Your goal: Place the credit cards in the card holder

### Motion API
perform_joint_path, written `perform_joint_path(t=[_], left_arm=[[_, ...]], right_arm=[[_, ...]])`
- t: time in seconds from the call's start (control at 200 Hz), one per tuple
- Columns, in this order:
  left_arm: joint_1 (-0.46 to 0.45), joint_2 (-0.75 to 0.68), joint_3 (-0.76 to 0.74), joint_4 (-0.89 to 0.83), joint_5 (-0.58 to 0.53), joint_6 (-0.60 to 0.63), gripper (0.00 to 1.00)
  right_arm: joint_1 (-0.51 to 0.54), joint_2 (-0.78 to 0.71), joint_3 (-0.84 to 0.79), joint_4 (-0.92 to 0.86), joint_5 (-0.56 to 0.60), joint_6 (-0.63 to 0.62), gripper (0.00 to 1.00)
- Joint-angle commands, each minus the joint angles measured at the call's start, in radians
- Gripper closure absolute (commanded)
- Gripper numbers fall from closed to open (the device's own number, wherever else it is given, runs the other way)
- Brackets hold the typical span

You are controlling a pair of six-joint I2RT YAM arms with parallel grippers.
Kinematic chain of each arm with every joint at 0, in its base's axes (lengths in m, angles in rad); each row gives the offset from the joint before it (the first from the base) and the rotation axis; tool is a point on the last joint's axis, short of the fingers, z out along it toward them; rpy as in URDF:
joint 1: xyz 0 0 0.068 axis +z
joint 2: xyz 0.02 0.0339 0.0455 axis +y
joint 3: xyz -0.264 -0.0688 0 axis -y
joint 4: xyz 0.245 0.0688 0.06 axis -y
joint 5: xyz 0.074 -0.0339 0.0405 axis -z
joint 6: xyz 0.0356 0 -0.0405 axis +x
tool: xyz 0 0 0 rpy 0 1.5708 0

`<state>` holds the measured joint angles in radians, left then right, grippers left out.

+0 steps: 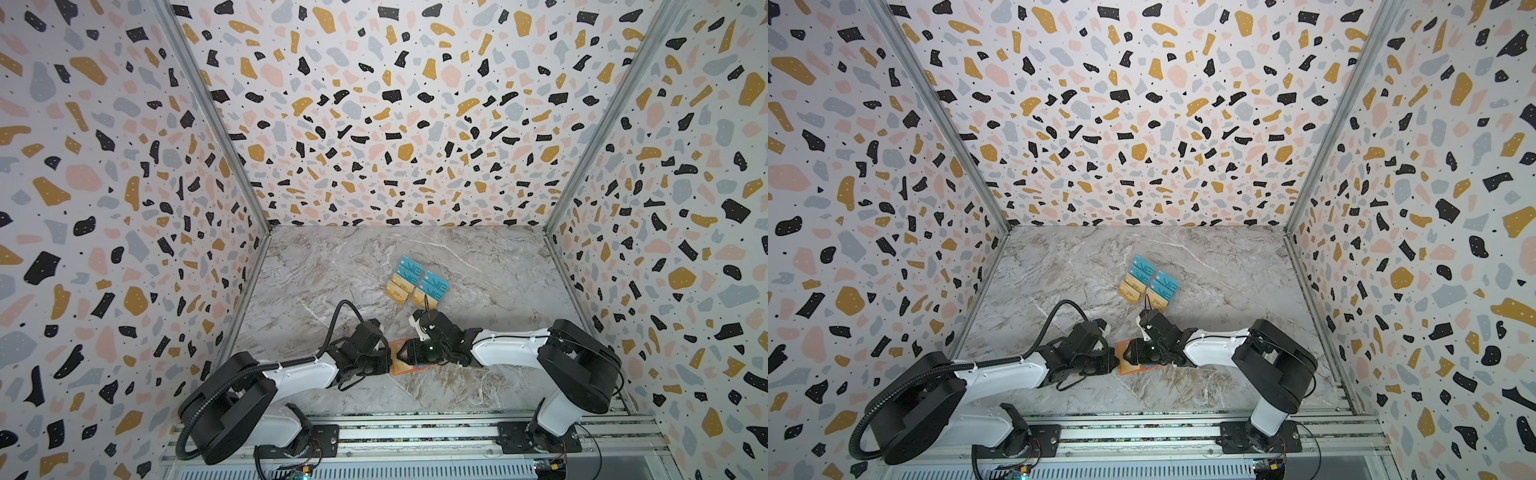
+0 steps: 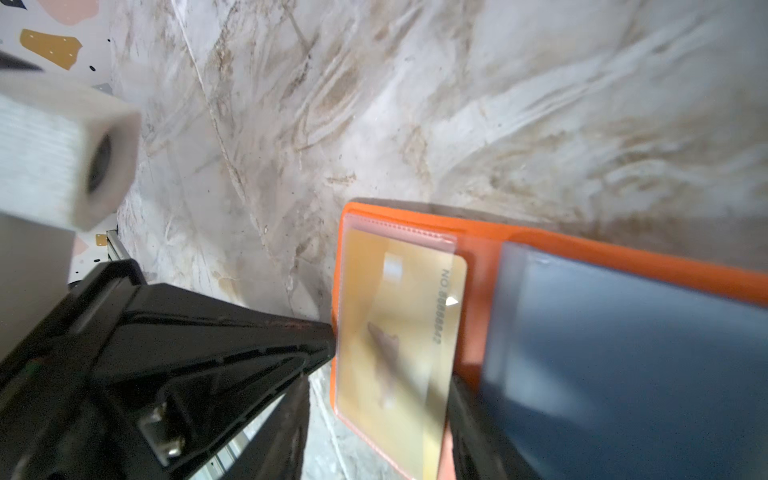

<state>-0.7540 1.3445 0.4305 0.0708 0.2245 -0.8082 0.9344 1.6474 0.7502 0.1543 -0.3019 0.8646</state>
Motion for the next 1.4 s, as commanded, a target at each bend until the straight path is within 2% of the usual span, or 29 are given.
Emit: perform_joint_path(t=[0.0, 0.225, 0.365, 0.491, 0.591, 0.746, 0.791, 0.951, 1.091, 1.396], left_arm=[[-0.003, 0.004, 0.019, 0.014, -0.008, 0.0, 0.99], [0.002, 0.051, 0.082, -0.019, -0.019, 0.006, 0.99], [0.005, 0.06, 0.136, -0.11, -0.042, 0.033, 0.98], [0.009, 0.023, 0.199, -0.231, -0.09, 0.056, 0.95], [0.007, 0.012, 0.275, -0.349, -0.151, 0.07, 0.93], [-0.014, 0.022, 0.331, -0.416, -0.167, 0.075, 0.91], [-0.023, 0.026, 0.333, -0.394, -0.14, 0.069, 0.9], [-0.048, 0.062, 0.326, -0.119, 0.02, -0.028, 0.87], [-0.074, 0.152, 0.374, -0.041, 0.042, -0.047, 0.83], [-0.079, 0.275, 0.367, 0.047, 0.077, -0.059, 0.73]], right_arm=[[0.012, -0.072, -0.013, -0.005, 0.021, 0.014, 0.46], [-0.013, -0.156, -0.027, -0.114, 0.098, -0.022, 0.45], [-0.07, -0.188, -0.079, -0.083, 0.051, -0.042, 0.47], [-0.12, -0.188, -0.068, -0.091, 0.001, -0.11, 0.5], [-0.149, -0.176, -0.042, -0.128, -0.013, -0.178, 0.6], [-0.174, -0.184, -0.051, -0.154, -0.03, -0.233, 0.75], [-0.18, -0.188, -0.059, -0.16, -0.03, -0.244, 0.77], [-0.199, -0.199, -0.102, -0.151, -0.027, -0.258, 0.8], [-0.218, -0.192, -0.119, -0.165, 0.0, -0.274, 0.82], [-0.221, -0.187, -0.137, -0.187, 0.024, -0.286, 0.82]])
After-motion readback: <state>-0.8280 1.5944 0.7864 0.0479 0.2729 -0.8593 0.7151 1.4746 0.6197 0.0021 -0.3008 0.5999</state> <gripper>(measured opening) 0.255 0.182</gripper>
